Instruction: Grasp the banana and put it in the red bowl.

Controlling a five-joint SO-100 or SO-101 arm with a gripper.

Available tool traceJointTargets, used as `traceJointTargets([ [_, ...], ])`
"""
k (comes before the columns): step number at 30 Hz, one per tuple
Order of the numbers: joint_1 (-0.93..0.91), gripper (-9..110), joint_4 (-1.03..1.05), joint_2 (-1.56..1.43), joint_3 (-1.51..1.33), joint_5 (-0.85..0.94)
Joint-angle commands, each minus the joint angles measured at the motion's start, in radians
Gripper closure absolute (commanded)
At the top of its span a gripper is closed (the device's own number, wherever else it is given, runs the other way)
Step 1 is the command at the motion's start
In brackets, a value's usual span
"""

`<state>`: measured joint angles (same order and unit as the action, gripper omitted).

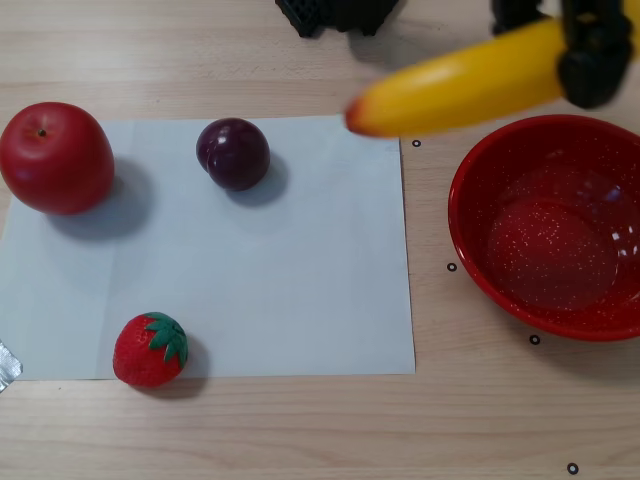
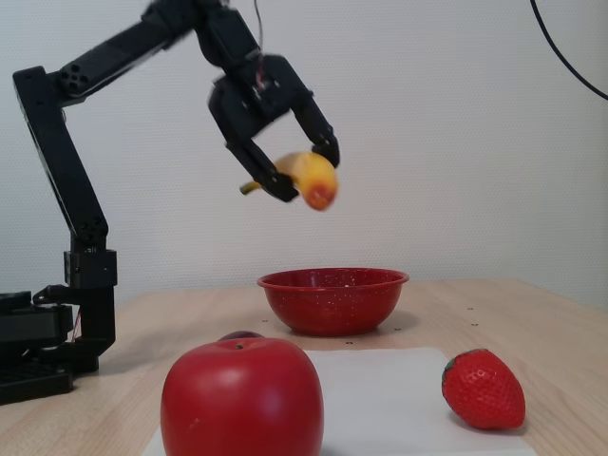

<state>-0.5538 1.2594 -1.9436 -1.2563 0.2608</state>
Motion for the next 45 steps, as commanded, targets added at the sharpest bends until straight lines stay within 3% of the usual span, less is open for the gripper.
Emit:
traceJointTargets([
  [1,-0.028,101,-0.150,-0.037,0.017,0.018],
  [8,-0.077,101,-0.302,0.005,-0.146,0.023],
  [13,-0.097,90,-0.380,0.044,-0.229,-0.026],
  [20,-0.121,74,-0.339,0.124,-0.202,-0.061],
  [33,-0.098,61,-0.189,0.155,-0.066,-0.089],
  [37,-0.081,63,-0.132,0.147,0.008,-0.078],
  [45,-0.035,92,-0.058,0.057,0.061,-0.029],
])
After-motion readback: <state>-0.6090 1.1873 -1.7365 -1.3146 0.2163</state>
